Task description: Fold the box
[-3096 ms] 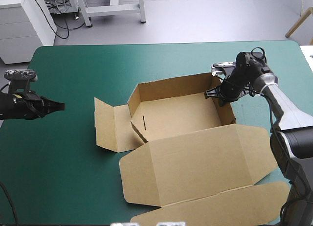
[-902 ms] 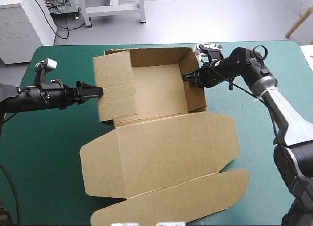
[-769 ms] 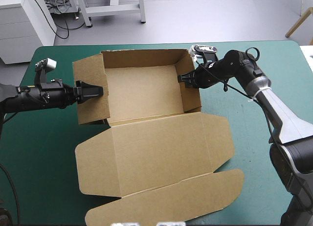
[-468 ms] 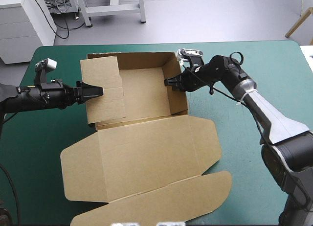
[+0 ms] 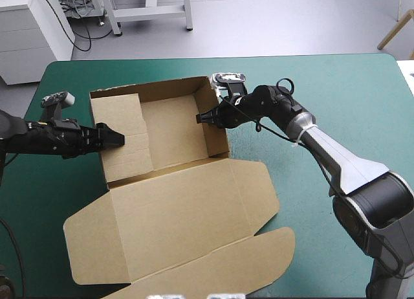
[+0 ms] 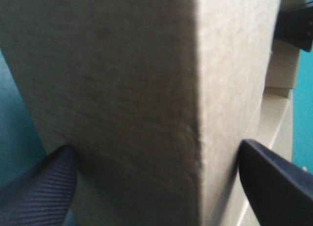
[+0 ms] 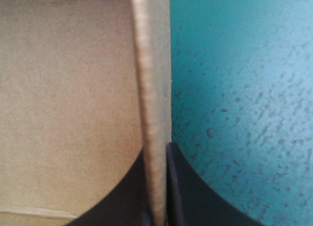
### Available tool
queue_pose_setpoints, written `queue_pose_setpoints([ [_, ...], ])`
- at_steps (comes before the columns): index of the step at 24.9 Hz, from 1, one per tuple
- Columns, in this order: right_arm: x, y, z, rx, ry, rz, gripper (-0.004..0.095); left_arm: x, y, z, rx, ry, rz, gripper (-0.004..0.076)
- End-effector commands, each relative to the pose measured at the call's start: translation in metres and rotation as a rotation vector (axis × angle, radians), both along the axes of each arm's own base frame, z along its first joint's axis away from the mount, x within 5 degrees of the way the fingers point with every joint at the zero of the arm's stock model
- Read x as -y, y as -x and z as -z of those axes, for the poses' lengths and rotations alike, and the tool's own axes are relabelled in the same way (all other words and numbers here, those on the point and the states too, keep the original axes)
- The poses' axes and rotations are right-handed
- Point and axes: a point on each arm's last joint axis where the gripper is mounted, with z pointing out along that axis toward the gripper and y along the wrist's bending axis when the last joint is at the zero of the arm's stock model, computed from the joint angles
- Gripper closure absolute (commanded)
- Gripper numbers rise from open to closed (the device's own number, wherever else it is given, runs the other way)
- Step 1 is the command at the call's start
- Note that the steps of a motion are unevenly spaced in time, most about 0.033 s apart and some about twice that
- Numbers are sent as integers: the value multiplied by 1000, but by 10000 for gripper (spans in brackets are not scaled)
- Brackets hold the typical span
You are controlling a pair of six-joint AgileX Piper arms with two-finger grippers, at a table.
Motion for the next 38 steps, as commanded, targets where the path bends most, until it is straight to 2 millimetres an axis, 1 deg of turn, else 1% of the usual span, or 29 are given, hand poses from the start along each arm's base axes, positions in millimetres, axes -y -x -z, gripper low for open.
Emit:
queue_pose_setpoints([
  [1, -7, 11, -42, 89, -133, 36, 925, 11, 4, -11, 7, -30, -34, 178],
  [6, -13, 15, -41, 87, -123, 21, 925, 30, -1, -6, 2, -139, -76, 271],
  [9, -12, 15, -39, 72, -101, 30, 926, 39, -2, -4, 8, -210, -114, 345],
  [11, -10, 16, -37, 63, -75, 29, 926, 42, -2, -2, 8, -281, -141, 425],
  [13, -9, 17, -35, 50, -52, 28, 925, 42, -3, -1, 11, -338, -173, 521],
  [16, -8, 18, -33, 24, -28, 25, 926, 44, -4, -2, 27, -367, -205, 692],
  [17, -7, 19, -32, 17, -22, 21, 926, 46, -5, -2, 41, -365, -200, 732],
  [21, -6, 21, -32, 2, -6, 10, 926, 56, -9, -5, 101, -346, -184, 734],
  [24, -2, 24, -34, 2, 34, 13, 926, 64, -16, -3, 99, -352, -159, 734],
  [25, 3, 26, -37, 6, 69, 18, 926, 69, -24, -1, 74, -362, -138, 734],
  [26, 4, 27, -38, 5, 81, 24, 926, 72, -27, 0, 62, -366, -127, 734],
  [27, 10, 29, -41, 12, 128, 44, 926, 81, -36, 2, 42, -375, -100, 734],
  [28, 12, 30, -42, 12, 143, 54, 927, 85, -40, 2, 38, -377, -89, 734],
  [29, 19, 32, -45, 15, 189, 73, 927, 94, -49, 2, 29, -382, -65, 734],
  [30, 23, 32, -45, 10, 218, 83, 927, 99, -54, 3, 26, -382, -52, 734],
  [31, 33, 31, -44, -18, 264, 101, 927, 110, -62, 4, 9, -386, -24, 734],
  [32, 49, 28, -42, -68, 298, 128, 927, 119, -71, 7, -10, -394, -1, 734],
  [33, 56, 27, -40, -91, 312, 141, 927, 122, -74, 8, -20, -395, 8, 734],
  [34, 74, 23, -38, -144, 336, 176, 927, 129, -83, 12, -44, -392, 22, 734],
  [35, 80, 22, -37, -160, 346, 184, 927, 132, -85, 14, -52, -395, 29, 734],
  [36, 93, 21, -36, -193, 375, 186, 927, 135, -92, 19, -73, -400, 34, 734],
  [38, 102, 19, -32, -216, 430, 193, 927, 137, -98, 27, -98, -404, 40, 734],
])
